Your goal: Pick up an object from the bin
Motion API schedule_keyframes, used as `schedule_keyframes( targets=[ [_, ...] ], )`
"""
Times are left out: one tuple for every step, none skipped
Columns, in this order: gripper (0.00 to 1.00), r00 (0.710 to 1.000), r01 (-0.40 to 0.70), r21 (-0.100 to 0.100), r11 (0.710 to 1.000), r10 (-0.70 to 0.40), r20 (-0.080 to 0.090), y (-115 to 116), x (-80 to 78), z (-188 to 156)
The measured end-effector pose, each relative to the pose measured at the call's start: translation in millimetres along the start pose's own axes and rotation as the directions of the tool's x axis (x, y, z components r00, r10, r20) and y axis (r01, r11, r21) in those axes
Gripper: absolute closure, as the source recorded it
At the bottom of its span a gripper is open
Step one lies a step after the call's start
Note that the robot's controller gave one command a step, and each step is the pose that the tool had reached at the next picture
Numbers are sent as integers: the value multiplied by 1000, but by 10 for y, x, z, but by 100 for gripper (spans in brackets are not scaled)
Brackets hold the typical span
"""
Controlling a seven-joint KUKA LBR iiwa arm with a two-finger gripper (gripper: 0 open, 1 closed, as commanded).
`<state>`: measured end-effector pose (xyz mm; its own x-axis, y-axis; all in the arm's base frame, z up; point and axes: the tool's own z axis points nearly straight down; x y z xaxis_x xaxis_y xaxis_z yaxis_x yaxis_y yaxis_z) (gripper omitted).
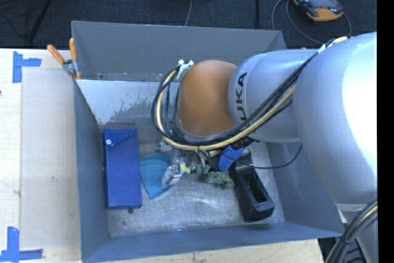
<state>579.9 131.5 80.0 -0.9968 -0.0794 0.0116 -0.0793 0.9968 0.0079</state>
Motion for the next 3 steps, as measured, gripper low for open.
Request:
schedule_keyframes(
  targets=[
    [100,1000,6,8,1000,-6,6,9,-15,-436],
    [100,1000,-3,8,1000,3,6,-24,20,-1029],
    [100,1000,1,8,1000,-1,13,29,-198,-1501]
  ],
)
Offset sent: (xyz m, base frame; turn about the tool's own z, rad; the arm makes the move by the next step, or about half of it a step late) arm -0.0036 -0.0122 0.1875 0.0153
